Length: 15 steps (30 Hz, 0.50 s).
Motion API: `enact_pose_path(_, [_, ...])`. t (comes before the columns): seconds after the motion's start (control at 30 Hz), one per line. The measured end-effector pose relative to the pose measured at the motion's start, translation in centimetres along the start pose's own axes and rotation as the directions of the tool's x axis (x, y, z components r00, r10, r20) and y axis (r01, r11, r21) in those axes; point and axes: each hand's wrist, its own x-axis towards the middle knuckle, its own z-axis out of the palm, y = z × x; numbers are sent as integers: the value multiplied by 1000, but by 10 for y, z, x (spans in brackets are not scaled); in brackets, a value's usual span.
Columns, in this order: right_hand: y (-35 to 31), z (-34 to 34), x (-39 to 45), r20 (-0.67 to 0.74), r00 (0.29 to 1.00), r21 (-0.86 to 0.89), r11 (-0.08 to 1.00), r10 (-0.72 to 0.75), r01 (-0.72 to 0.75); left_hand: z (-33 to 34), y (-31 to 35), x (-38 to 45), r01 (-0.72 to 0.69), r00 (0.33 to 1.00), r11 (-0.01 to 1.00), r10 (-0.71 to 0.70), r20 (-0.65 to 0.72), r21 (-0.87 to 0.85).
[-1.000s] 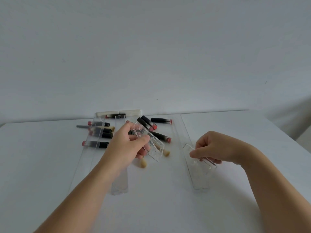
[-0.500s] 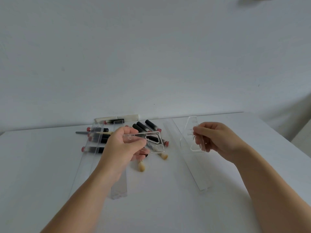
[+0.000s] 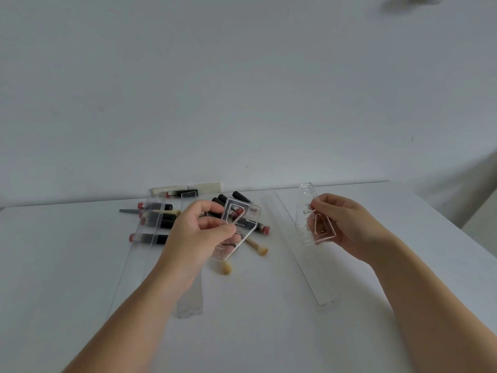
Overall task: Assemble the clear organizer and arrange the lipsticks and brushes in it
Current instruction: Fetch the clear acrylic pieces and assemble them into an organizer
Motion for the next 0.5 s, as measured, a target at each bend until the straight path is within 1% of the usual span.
enact_pose_path(0.07, [-1,4,-1,36,999,32,999,-16,14,3,-1,-2,-41,999,998,40,37,38])
enact_pose_path(0.2, [-2,10,-3,125,992,86,996,-29,19,10,-1,-6,-96,994,983,87,65,154])
enact_pose_path(0.37, [1,19,-3,244,969,148,989,-45,9,19,3,-6,-36,996,961,13,85,275])
enact_pose_path(0.5, [2,25,-5,270,961,171,985,-53,7,28,8,-6,-15,994,956,-18,111,292])
